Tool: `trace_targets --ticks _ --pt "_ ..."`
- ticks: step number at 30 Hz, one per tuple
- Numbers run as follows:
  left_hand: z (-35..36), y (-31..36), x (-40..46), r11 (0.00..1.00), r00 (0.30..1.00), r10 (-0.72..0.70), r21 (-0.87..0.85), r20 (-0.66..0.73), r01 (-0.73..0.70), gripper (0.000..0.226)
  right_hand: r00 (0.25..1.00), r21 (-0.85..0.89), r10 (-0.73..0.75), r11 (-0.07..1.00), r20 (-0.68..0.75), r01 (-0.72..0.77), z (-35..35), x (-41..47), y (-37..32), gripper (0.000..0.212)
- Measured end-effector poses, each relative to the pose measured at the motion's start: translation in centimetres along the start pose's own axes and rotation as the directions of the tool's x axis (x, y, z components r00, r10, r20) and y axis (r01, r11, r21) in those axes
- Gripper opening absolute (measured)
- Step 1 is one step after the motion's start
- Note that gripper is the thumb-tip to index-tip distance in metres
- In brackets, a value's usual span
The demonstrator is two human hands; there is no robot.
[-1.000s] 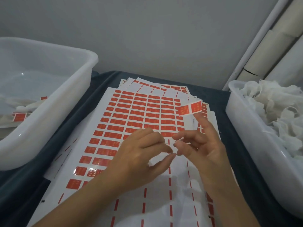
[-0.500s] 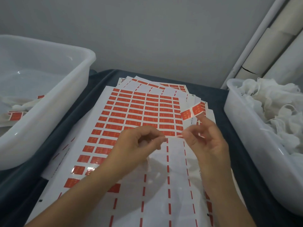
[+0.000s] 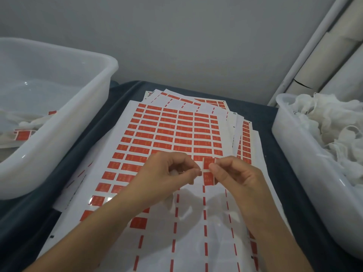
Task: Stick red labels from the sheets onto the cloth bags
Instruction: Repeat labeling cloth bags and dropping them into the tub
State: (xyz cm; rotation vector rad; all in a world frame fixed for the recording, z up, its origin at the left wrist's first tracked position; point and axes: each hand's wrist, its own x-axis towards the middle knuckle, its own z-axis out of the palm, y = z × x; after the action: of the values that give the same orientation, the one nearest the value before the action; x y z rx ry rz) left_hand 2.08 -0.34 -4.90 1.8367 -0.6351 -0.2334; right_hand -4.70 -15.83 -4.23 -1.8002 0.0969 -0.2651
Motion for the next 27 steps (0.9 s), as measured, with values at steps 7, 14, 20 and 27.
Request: trace_targets --ticks 7,14,20,27 --pt "0.11 0.29 -0.06 0.999 1.000 -0.024 -0.035 0.001 0.024 0.020 0.997 -0.064 -0.060 0.996 -0.040 0.058 0.23 0.12 0.31 0.010" --pt "0.35 0.51 -0.14 0.998 0.999 -0.038 -0.052 -0.006 0.037 0.016 0.993 -0.121 -0.102 0.988 -0.053 0.095 0.29 0.13 0.70 0.011" --pt "0.37 0.20 -0.25 0.997 0.999 -0.042 -0.064 -0.017 0.041 0.017 0.993 -0.121 -0.113 0.987 -0.043 0.107 0.29 0.13 0.67 0.011" --pt "-0.29 0.56 -0.15 0.953 0.985 -0.173 -0.257 -0.029 0.160 0.015 0.981 -0.012 -0.014 1.000 -0.193 0.012 -0.36 0.59 0.20 0.054"
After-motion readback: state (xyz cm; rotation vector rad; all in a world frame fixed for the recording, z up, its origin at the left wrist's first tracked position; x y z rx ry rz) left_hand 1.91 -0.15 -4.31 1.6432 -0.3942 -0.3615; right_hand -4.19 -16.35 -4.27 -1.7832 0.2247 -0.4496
